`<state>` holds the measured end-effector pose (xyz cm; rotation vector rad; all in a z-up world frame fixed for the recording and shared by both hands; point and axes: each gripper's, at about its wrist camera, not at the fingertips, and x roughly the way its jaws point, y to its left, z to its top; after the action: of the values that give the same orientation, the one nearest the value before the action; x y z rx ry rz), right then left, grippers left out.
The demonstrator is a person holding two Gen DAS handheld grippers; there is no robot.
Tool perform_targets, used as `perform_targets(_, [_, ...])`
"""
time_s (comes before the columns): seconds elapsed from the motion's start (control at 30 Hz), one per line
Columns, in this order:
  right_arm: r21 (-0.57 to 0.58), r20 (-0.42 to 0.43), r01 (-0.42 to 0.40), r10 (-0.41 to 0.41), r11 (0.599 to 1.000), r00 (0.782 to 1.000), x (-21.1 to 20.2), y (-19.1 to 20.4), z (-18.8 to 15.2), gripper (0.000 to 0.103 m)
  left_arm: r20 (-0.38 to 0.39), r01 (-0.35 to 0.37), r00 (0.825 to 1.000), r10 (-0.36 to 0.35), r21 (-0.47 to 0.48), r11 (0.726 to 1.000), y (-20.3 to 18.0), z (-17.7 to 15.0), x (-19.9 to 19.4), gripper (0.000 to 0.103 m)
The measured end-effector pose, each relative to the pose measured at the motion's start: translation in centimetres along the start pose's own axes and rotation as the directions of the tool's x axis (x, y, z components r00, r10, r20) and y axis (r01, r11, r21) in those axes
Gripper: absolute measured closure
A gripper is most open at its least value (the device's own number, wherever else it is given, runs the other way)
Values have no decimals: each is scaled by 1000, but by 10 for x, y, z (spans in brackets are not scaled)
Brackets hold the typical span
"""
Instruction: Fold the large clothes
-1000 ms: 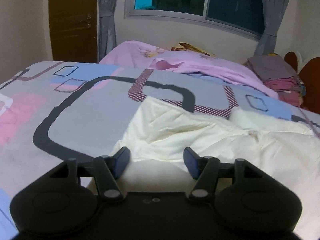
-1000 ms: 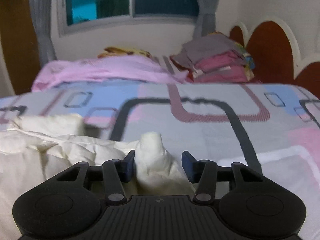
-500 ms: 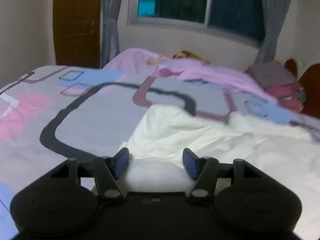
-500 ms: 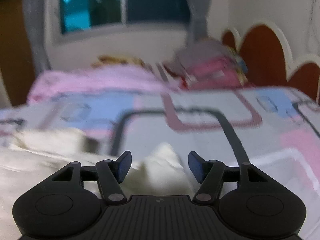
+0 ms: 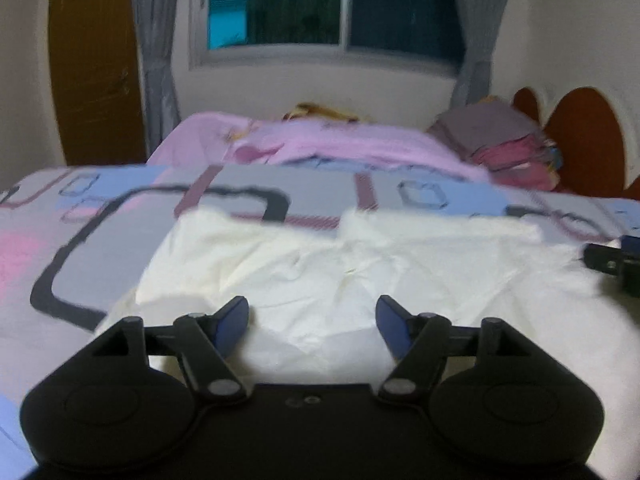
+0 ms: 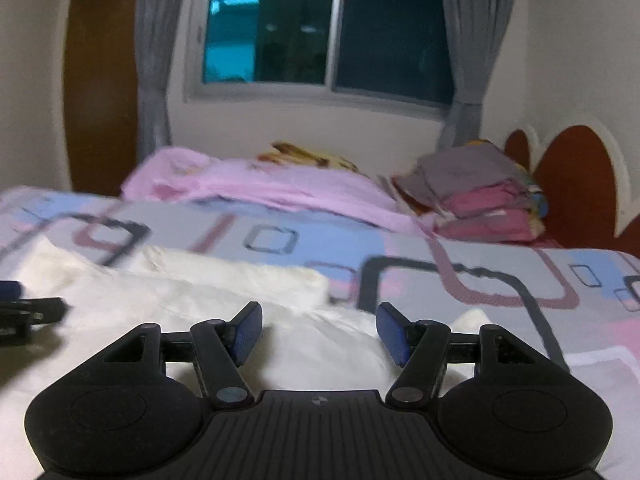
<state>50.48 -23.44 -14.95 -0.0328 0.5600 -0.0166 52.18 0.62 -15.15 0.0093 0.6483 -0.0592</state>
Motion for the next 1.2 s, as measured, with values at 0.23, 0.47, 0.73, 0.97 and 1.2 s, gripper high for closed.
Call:
perform_targets(0.23, [13, -65, 41, -40, 999, 997, 42, -19, -25, 39, -1, -55, 999, 55, 5, 998, 11, -11, 23, 32])
perform_targets(0.47, [88, -106, 21, -11, 996, 994, 57, -30, -33, 35, -2, -56, 998, 56, -21, 998, 15, -16, 32, 32])
perform_targets(0.73, [158, -125, -7, 27, 987, 992, 35, -43, -14, 33, -67, -30, 997, 27, -39, 999, 20, -4, 22, 34])
perform_targets(0.97, [76, -42, -10, 14, 997, 999, -31, -32, -9, 33, 38, -10, 999, 12, -50, 999, 27, -10, -42, 19])
perform_targets(1.2, [110, -67, 115, -108, 987, 992, -51, -48, -42, 33, -58, -75, 996, 70, -83, 994, 44, -36, -41, 18])
